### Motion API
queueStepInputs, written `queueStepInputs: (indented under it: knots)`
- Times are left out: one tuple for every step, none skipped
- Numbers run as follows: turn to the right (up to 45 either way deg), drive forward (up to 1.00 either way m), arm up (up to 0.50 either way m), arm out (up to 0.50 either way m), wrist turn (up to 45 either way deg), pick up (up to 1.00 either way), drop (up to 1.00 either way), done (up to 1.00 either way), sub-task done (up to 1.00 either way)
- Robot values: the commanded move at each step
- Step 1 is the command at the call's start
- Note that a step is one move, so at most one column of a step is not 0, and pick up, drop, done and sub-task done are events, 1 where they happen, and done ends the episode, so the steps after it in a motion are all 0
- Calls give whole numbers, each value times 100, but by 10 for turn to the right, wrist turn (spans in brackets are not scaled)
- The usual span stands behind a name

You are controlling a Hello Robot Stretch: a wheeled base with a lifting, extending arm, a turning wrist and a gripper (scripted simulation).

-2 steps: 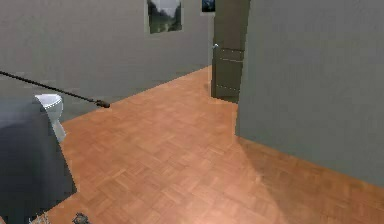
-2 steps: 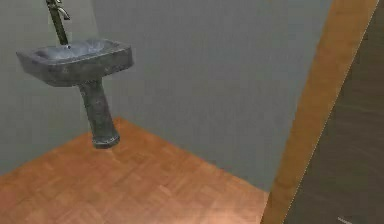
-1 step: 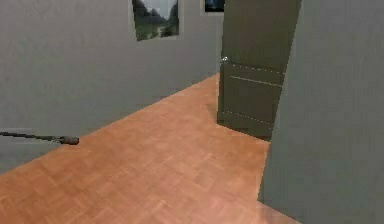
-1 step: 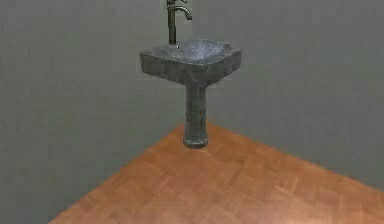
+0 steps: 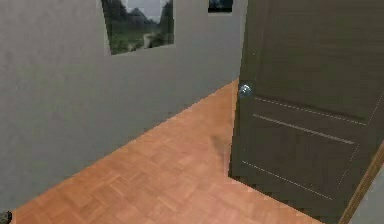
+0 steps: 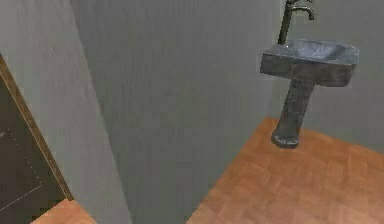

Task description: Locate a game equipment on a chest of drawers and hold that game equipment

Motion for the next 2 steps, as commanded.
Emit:
queueStepInputs:
  knots:
    - [0,100,0,0,0,0,0,0,0]
    - [-60,0,0,0,0,0,0,0,0]
